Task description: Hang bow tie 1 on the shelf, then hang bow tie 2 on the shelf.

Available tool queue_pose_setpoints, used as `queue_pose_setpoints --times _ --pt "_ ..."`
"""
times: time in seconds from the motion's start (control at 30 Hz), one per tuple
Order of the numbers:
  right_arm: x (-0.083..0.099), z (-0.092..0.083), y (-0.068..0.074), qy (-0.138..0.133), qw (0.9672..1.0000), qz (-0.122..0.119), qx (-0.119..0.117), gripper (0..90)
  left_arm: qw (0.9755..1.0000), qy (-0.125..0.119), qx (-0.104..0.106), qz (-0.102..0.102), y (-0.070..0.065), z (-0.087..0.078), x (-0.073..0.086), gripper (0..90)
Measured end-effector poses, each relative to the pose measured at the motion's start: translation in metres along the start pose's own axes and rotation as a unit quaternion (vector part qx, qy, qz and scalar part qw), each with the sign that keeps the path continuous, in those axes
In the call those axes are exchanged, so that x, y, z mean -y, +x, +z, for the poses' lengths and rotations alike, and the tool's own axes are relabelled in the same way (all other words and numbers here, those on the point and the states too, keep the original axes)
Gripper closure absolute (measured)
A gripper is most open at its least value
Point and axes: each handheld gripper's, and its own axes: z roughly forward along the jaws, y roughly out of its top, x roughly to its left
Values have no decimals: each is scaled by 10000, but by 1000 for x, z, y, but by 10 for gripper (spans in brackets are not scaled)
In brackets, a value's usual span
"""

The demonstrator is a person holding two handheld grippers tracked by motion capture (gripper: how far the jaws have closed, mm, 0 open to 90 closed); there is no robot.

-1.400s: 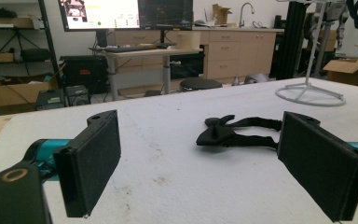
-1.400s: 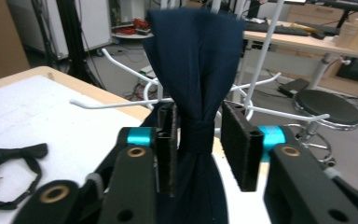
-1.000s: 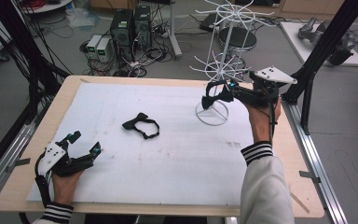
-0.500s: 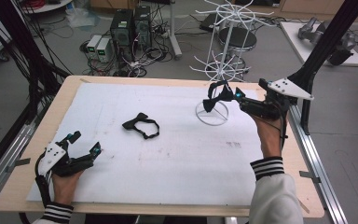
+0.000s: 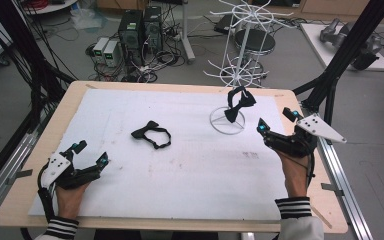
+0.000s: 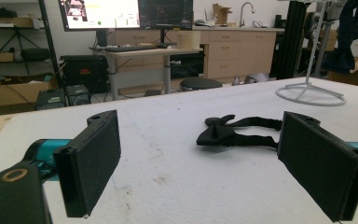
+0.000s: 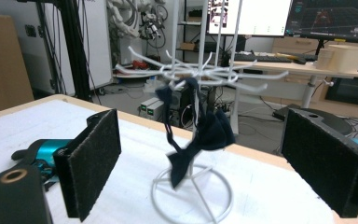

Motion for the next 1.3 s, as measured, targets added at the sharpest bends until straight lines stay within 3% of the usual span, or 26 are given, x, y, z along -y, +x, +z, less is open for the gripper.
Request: queue_pose_setpoints --times 0.33,0.6,0.9,1.3 --pt "31 -16 17 -221 9997 113 -54 117 10000 14 0 11 0 0 0 137" --pt "54 -18 30 -234 9996 -27 -125 117 10000 26 -7 10 0 0 0 137" --pt "79 -22 31 -379 9990 244 -44 117 10000 37 -18 -13 0 1 0 137" --pt "85 -24 32 -326 9991 247 -136 117 10000 30 -40 -9 0 1 0 137"
